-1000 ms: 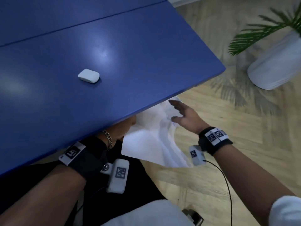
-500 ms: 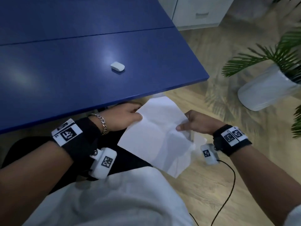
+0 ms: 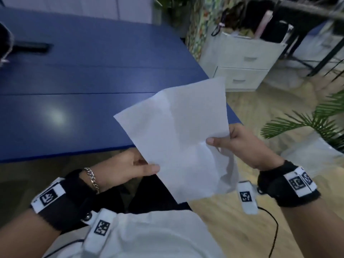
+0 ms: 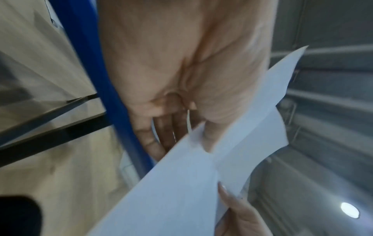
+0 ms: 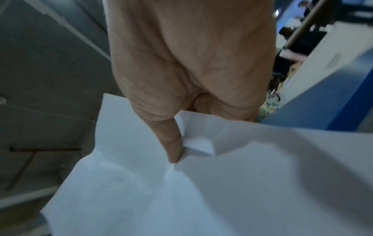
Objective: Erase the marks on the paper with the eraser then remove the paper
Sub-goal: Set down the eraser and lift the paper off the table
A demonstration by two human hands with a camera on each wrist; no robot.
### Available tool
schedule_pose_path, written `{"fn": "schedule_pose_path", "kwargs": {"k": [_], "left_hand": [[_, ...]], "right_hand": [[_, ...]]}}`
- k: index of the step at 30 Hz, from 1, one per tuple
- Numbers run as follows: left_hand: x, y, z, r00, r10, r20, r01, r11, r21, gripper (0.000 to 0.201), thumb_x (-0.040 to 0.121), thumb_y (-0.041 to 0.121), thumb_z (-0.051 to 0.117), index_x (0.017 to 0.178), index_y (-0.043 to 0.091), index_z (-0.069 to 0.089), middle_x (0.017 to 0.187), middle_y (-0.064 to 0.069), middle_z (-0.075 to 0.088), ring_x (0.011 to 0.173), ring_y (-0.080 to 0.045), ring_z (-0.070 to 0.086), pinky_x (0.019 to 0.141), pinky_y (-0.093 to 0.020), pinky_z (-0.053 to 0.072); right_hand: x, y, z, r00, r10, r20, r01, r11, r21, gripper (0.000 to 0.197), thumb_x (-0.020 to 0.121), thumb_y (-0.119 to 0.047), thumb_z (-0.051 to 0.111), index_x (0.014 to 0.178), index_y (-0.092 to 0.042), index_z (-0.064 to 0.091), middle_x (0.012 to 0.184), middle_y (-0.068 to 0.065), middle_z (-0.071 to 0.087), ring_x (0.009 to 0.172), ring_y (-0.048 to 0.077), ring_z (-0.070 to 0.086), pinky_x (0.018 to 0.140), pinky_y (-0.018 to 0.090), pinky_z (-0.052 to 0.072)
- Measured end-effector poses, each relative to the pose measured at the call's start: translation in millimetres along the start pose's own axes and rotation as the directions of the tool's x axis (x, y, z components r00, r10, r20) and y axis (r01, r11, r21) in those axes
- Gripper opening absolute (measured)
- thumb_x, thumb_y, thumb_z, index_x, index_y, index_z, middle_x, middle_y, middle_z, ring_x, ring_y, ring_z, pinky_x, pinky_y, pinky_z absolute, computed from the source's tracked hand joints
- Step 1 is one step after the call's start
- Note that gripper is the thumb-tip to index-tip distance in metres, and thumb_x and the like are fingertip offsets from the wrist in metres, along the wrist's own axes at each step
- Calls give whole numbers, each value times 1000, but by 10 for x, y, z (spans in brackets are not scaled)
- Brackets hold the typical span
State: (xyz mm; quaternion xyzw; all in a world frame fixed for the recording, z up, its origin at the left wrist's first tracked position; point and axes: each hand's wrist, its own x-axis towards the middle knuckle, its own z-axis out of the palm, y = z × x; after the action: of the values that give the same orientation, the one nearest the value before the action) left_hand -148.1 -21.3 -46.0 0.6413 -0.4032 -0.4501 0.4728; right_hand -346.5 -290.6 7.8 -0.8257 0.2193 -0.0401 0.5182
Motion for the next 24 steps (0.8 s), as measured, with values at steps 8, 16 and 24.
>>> {"fn": "schedule_pose_path", "kwargs": {"k": [8, 16, 24], "left_hand": [[-194, 196, -903, 592, 108, -799, -164, 986, 12, 25, 94, 6, 74, 116, 14, 65, 86, 7, 78, 76, -4, 75, 62, -14, 55], [-73, -18, -1608, 467, 51, -883, 248, 951, 186, 79, 86, 22, 80, 154, 21, 41, 117, -6, 66, 101, -22, 62, 87, -26, 46], [99, -188, -1774, 752, -71, -655, 511, 691, 512, 81, 80, 52, 75, 153, 37, 45, 162, -1, 32, 148, -31, 31, 121, -47, 30]], "right_hand": [[746, -619, 835, 988, -124, -88, 143, 955, 260, 53, 102, -9, 68, 149, -27, 52, 131, 5, 73, 120, 24, 71, 106, 54, 56], [1386, -659, 1486, 981, -56, -187, 50, 998, -36, 55, 92, -8, 75, 130, -30, 42, 110, 9, 69, 100, 27, 70, 85, 42, 59], [1733, -550, 1580, 966, -110, -236, 1, 907, -422, 30, 100, -16, 64, 127, -9, 74, 130, 8, 70, 122, 26, 65, 96, 26, 48]]}}
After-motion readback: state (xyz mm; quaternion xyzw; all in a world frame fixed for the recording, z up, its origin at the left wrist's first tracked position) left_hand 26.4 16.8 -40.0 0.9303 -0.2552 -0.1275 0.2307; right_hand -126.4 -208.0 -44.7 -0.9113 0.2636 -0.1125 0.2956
